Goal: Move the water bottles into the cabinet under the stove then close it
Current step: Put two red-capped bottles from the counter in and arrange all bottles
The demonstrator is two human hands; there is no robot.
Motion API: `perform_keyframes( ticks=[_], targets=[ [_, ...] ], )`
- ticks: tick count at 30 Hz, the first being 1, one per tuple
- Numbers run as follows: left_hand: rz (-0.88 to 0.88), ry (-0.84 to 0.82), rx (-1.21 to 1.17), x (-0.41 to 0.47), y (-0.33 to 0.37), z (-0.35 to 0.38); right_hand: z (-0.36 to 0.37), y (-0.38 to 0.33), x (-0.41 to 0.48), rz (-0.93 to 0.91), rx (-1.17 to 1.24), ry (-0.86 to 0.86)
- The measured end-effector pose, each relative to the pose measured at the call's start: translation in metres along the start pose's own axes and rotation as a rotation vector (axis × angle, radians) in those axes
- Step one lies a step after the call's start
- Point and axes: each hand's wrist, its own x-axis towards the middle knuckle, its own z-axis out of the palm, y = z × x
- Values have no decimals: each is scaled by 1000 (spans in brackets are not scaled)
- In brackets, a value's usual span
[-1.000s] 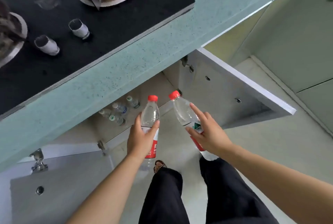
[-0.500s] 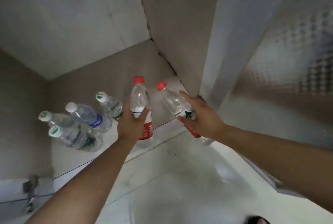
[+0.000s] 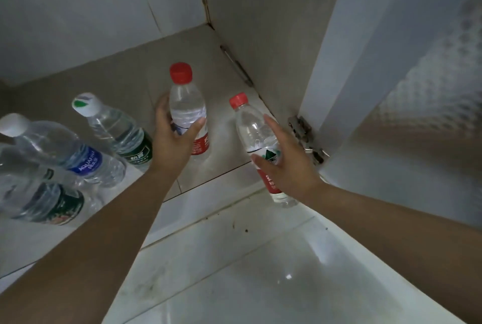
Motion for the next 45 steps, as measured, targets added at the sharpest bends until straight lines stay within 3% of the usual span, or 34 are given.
perform_keyframes(
  ticks=[12, 20, 30, 36, 40, 45],
  targets=[
    [-69, -14, -42, -10, -2, -18, 12, -39, 40, -129, 90, 37],
    [-112, -5, 78, -12, 17, -27, 24, -46, 70, -129, 276, 60],
    [-157, -175, 352, -15, 55, -43, 12, -32, 61, -81, 279, 3],
    [-128, -135, 340, -9, 79, -46, 4, -47, 65, -105, 184, -27],
    [-48, -159, 463, 15, 99, -55, -26, -84, 74, -174, 101, 32],
    [-92, -131, 439, 22, 100, -55, -53, -122, 88, -197, -274, -173]
  ],
)
